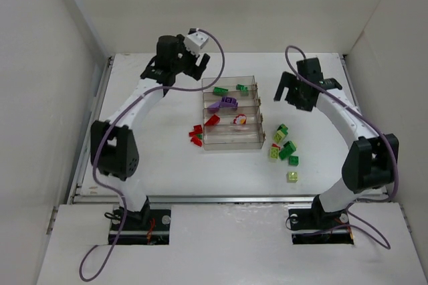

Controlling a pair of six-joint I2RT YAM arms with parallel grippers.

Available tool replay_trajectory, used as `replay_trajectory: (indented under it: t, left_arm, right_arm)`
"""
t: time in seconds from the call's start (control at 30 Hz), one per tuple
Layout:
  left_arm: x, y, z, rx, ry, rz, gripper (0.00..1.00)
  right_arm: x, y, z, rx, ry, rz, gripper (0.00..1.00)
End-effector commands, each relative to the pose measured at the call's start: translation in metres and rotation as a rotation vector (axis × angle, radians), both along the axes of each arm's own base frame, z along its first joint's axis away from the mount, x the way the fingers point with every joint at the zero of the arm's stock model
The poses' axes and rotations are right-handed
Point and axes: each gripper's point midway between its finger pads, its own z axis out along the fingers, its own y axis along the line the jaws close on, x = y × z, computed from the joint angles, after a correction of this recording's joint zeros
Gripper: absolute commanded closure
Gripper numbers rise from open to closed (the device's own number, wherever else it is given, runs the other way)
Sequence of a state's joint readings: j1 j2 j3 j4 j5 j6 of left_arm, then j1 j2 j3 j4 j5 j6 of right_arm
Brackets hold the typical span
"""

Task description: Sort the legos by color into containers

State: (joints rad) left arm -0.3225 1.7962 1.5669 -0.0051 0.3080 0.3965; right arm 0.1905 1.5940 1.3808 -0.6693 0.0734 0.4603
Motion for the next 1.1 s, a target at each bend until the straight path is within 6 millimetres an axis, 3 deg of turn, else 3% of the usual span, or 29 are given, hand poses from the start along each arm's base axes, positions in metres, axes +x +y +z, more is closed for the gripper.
replay_trajectory:
  t: [0.0, 0.03, 0.07, 0.1, 0.13, 0.17, 0.2, 0.23, 0.3, 0.37, 0.43, 0.5, 0.63, 0.73, 0.77, 0.83, 0.97, 1.0, 1.07]
  left_arm:
    - [-0.041, 0.036, -0.005, 0.014, 0.087, 0.104, 0.24]
    - [-0.046, 0.045, -0.010, 0.030, 0.093, 0.119, 0.27]
    - [-0.062, 0.050, -0.035, 0.060, 0.149, 0.115, 0.30]
    - [-0.076, 0.051, -0.033, 0.065, 0.146, 0.089, 0.34]
    - [-0.091, 0.043, -0.041, 0.114, 0.130, -0.037, 0.37]
    - [-0.116, 0.044, -0.074, 0.171, 0.177, -0.130, 0.37]
    - [-0.138, 0.044, -0.092, 0.219, 0.204, -0.225, 0.37]
    - [-0.157, 0.044, -0.097, 0.257, 0.188, -0.310, 0.37]
    - [-0.192, 0.047, -0.134, 0.319, 0.226, -0.451, 0.26]
    - [-0.204, 0.045, -0.147, 0.316, 0.260, -0.473, 0.20]
    - [-0.204, 0.044, -0.156, 0.290, 0.285, -0.449, 0.15]
    - [-0.186, 0.041, -0.156, 0.258, 0.257, -0.391, 0.15]
    - [-0.173, 0.032, -0.154, 0.233, 0.267, -0.397, 0.20]
    - [-0.194, 0.033, -0.167, 0.327, 0.247, -0.584, 0.22]
    - [-0.215, 0.038, -0.180, 0.355, 0.286, -0.644, 0.22]
    - [-0.231, 0.039, -0.185, 0.392, 0.257, -0.755, 0.28]
    - [-0.235, 0.033, -0.186, 0.425, 0.172, -0.858, 0.37]
    - [-0.222, 0.029, -0.176, 0.431, 0.121, -0.848, 0.39]
    - [-0.219, 0.025, -0.180, 0.443, 0.114, -0.874, 0.41]
  right_arm:
    - [-0.021, -0.009, -0.030, 0.106, 0.063, -0.116, 0.01]
    - [-0.022, -0.009, -0.032, 0.107, 0.062, -0.116, 0.01]
    - [-0.023, -0.005, -0.027, 0.125, 0.055, -0.102, 0.01]
    - [-0.019, -0.005, -0.025, 0.128, 0.040, -0.101, 0.02]
    - [-0.018, -0.004, -0.014, 0.136, 0.002, -0.098, 0.02]
    - [-0.019, 0.000, -0.011, 0.129, -0.007, -0.074, 0.02]
    - [-0.021, 0.004, -0.008, 0.131, -0.015, -0.062, 0.02]
    - [-0.021, 0.004, -0.003, 0.126, -0.028, -0.053, 0.02]
    - [-0.021, 0.013, 0.001, 0.122, -0.038, -0.020, 0.02]
    - [-0.023, 0.019, 0.004, 0.109, -0.041, 0.001, 0.02]
    - [-0.025, 0.027, 0.006, 0.089, -0.044, 0.017, 0.02]
    - [-0.030, 0.037, 0.014, 0.072, -0.073, 0.037, 0.02]
    - [-0.034, 0.045, 0.023, 0.062, -0.100, 0.055, 0.02]
    - [-0.036, 0.048, 0.024, 0.065, -0.109, 0.065, 0.02]
    - [-0.036, 0.048, 0.024, 0.065, -0.110, 0.065, 0.02]
    - [-0.035, 0.046, 0.020, 0.054, -0.100, 0.057, 0.01]
    - [-0.027, 0.051, 0.020, 0.054, -0.096, 0.071, 0.01]
    - [-0.025, 0.053, 0.026, 0.065, -0.108, 0.078, 0.01]
    - [-0.023, 0.053, 0.025, 0.057, -0.102, 0.084, 0.01]
